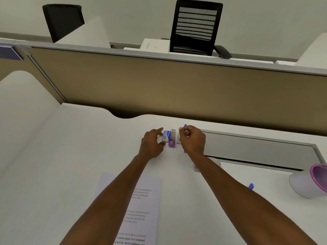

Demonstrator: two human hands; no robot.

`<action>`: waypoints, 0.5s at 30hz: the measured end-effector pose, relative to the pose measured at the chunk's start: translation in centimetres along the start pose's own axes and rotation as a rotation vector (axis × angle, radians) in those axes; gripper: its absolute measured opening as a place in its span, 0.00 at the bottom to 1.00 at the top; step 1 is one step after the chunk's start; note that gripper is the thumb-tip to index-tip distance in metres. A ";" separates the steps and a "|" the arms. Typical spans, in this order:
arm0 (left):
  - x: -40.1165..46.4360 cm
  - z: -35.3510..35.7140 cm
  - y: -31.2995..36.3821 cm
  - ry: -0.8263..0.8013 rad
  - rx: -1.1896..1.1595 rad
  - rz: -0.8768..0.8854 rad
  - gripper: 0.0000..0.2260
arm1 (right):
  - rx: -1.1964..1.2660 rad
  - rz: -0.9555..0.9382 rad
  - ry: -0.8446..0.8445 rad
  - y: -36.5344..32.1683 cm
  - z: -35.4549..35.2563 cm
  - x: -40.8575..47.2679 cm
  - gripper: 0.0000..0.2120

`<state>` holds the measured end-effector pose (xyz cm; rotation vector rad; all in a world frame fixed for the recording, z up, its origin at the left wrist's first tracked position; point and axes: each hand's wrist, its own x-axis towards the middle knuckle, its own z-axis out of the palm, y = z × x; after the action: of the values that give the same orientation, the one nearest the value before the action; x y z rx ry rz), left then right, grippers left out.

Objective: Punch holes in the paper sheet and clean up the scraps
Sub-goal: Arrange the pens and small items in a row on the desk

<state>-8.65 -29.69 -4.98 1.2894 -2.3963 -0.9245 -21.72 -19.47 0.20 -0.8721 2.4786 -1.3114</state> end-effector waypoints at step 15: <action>-0.9 0.1 1.8 0.035 -0.088 -0.075 0.25 | 0.279 0.180 0.166 3.9 -8.2 -7.1 0.05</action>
<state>-9.37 -28.20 -3.88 1.3589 -2.2684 -1.0082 -21.15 -8.02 1.25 -0.4826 2.3442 -1.6685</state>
